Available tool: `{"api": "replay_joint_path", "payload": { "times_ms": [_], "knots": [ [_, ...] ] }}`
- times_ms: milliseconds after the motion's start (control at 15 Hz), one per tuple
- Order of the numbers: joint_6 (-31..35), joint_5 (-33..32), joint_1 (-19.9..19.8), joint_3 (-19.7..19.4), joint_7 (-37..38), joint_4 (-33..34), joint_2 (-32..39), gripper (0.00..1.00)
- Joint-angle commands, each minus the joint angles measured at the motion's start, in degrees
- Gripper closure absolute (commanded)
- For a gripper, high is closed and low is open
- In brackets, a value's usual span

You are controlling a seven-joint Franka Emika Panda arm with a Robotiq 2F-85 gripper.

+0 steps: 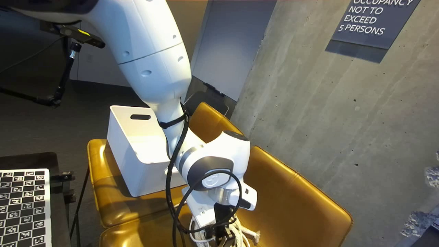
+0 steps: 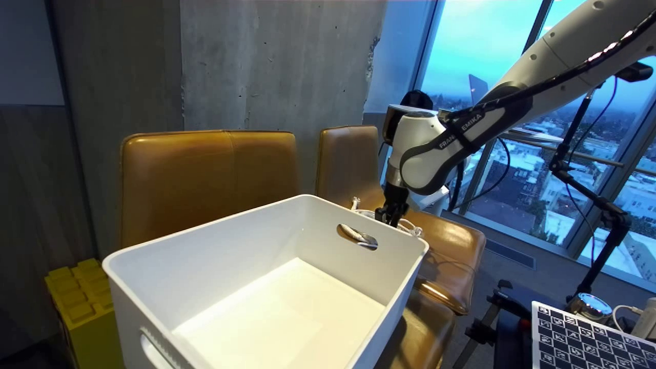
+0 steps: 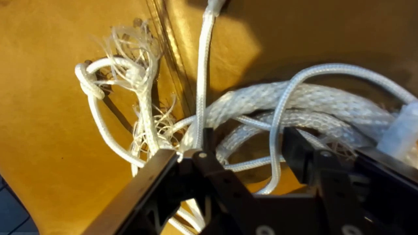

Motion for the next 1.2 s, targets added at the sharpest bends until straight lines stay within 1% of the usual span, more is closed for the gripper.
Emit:
{"api": "replay_joint_path", "payload": {
  "times_ms": [0,133,200,267,333,533,800,933,1000,1133],
  "knots": [
    [0.2,0.6,-0.8,0.6,-1.4,3.4,2.8,0.48],
    [-0.1,0.7,-0.7,0.7,-1.3,4.4,3.5,0.50],
    [-0.2,0.8,-0.6,0.7,-1.3,4.8,3.6,0.67],
    [-0.4,0.8,-0.6,0.9,-1.3,5.2,3.7,0.75],
    [-0.6,0.8,-0.5,0.9,-1.2,5.4,3.7,0.77],
    [-0.5,0.6,0.1,1.1,-1.1,5.5,3.3,0.99],
    [-0.7,0.5,0.9,1.4,-1.0,6.2,2.7,0.99],
    [-1.3,0.0,2.1,0.6,0.0,6.5,1.9,0.99],
    [-1.8,-0.5,3.1,-0.2,0.7,6.1,0.6,0.99],
    [-3.3,-0.6,4.2,-0.3,0.8,4.4,-3.9,0.99]
  ]
}}
